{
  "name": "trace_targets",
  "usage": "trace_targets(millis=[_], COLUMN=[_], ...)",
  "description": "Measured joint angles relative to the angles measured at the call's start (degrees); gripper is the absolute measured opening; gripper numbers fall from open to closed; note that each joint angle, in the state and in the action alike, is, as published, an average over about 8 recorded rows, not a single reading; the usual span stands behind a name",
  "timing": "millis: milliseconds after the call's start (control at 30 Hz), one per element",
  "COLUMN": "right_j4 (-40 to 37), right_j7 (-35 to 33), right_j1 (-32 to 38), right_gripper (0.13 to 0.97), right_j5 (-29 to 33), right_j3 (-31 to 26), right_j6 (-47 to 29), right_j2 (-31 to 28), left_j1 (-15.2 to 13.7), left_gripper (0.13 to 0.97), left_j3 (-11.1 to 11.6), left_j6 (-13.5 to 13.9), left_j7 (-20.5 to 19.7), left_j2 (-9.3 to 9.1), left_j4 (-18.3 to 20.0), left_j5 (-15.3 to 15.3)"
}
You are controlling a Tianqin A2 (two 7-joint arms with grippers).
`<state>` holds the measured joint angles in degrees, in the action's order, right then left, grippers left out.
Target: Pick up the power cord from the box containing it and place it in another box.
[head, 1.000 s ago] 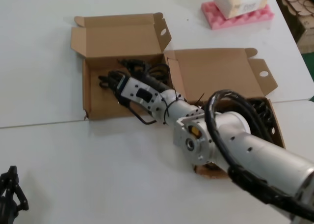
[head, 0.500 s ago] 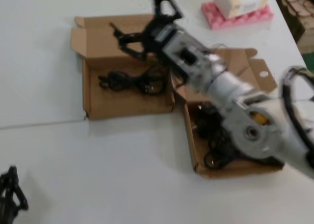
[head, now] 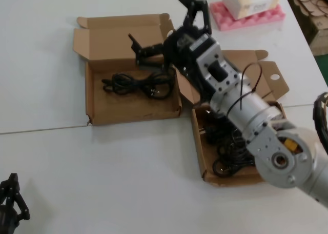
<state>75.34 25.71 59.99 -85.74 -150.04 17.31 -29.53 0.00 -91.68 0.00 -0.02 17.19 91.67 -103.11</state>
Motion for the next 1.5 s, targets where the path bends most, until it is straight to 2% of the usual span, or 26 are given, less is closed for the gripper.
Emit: trace_targets(millis=[133, 400, 633, 933, 1200, 1233, 1500], right_j4=[0.9, 2.9, 4.5, 6.7, 8.7, 8.9, 10.8], right_j7=[0.0, 0.0, 0.0, 0.0, 0.0, 0.0, 0.0], right_j1=[-3.4, -10.5, -16.7, -24.7, -31.8, -32.7, -39.8], right_gripper=[0.704, 0.956, 0.960, 0.966, 0.966, 0.966, 0.966], right_j5=[-1.0, -3.1, -4.8, -7.2, -9.2, -9.5, -11.5], right_j3=[3.3, 10.2, 16.2, 24.0, 30.9, 31.8, 38.7], right_j6=[-1.0, -3.0, -4.8, -7.1, -9.2, -9.4, -11.5], right_j2=[0.7, 2.2, 3.4, 5.1, 6.5, 6.7, 8.2], left_j1=[0.0, 0.0, 0.0, 0.0, 0.0, 0.0, 0.0], left_gripper=[0.163, 0.184, 0.197, 0.298, 0.464, 0.464, 0.678], left_j3=[0.0, 0.0, 0.0, 0.0, 0.0, 0.0, 0.0], left_j6=[0.0, 0.0, 0.0, 0.0, 0.0, 0.0, 0.0], left_j7=[0.0, 0.0, 0.0, 0.0, 0.0, 0.0, 0.0], left_j2=[0.00, 0.00, 0.00, 0.00, 0.00, 0.00, 0.00], left_j4=[0.0, 0.0, 0.0, 0.0, 0.0, 0.0, 0.0], left_j5=[0.0, 0.0, 0.0, 0.0, 0.0, 0.0, 0.0])
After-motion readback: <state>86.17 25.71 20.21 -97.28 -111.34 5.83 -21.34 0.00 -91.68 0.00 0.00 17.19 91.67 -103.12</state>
